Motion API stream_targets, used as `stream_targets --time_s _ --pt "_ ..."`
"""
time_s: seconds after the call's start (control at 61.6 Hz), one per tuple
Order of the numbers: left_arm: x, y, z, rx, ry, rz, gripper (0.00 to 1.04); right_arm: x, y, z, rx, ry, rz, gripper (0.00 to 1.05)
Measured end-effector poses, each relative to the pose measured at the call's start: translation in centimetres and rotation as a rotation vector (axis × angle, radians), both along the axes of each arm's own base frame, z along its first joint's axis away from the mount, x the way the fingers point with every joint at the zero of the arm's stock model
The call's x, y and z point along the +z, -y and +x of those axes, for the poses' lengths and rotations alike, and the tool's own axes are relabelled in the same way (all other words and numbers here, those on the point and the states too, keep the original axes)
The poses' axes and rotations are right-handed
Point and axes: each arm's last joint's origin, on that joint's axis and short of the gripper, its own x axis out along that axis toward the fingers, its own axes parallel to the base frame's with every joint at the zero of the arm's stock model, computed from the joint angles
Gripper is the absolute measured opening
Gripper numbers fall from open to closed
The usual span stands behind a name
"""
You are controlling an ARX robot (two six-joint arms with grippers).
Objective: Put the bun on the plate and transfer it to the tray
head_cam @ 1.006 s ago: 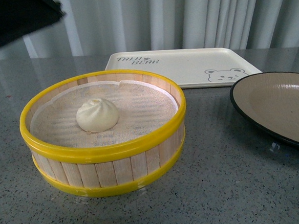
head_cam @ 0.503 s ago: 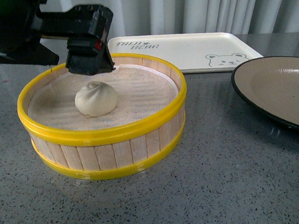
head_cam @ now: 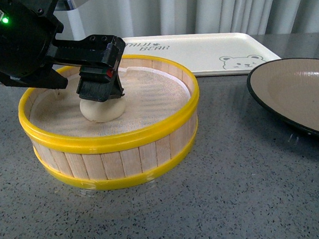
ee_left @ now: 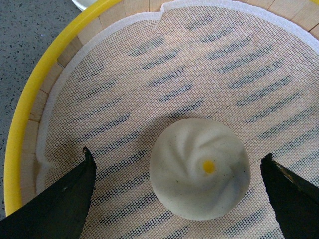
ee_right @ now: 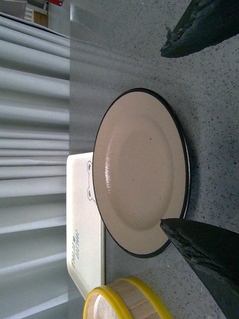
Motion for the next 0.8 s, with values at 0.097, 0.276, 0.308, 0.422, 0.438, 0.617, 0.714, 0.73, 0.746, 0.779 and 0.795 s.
stream_targets --time_s 0.097,0.276,0.308,0.422,0.438,0.617,0.714,0.73,0.746,0.779,0.795 --pt "-0.2 0.3 0.0 -0.006 -0.005 0.000 0.98 0.0 0.0 0.0 0.000 0.000 0.000 0.96" --pt "-0.2 0.9 -0.1 -0.015 -0.009 -0.016 0.98 0.0 0.0 0.0 0.000 0.000 0.000 0.96" --pt "-0.2 1.0 -0.2 -0.017 -0.009 -0.018 0.98 0.0 0.0 0.0 0.000 0.000 0.000 0.96" --pt "-0.3 1.5 -0.3 -0.027 -0.010 -0.022 0.81 0.0 0.0 0.0 0.000 0.000 0.000 0.96" --pt "-0.3 1.5 -0.4 -0.028 -0.010 -0.021 0.80 0.0 0.0 0.0 0.000 0.000 0.000 0.96" --pt "-0.7 1.8 -0.5 -0.034 -0.005 -0.026 0.53 0.0 0.0 0.0 0.000 0.000 0.000 0.96" --pt "-0.7 1.8 -0.5 -0.034 -0.005 -0.028 0.39 0.0 0.0 0.0 0.000 0.000 0.000 0.96" --pt "-0.7 1.8 -0.6 -0.035 -0.005 -0.030 0.36 0.0 0.0 0.0 0.000 0.000 0.000 0.96" --pt "-0.7 1.9 -0.6 -0.036 -0.005 -0.030 0.34 0.0 0.0 0.0 0.000 0.000 0.000 0.96" --pt "-0.7 1.9 -0.6 -0.036 -0.001 -0.032 0.27 0.0 0.0 0.0 0.000 0.000 0.000 0.96" --pt "-0.8 1.9 -0.5 -0.037 0.002 -0.035 0.24 0.0 0.0 0.0 0.000 0.000 0.000 0.96"
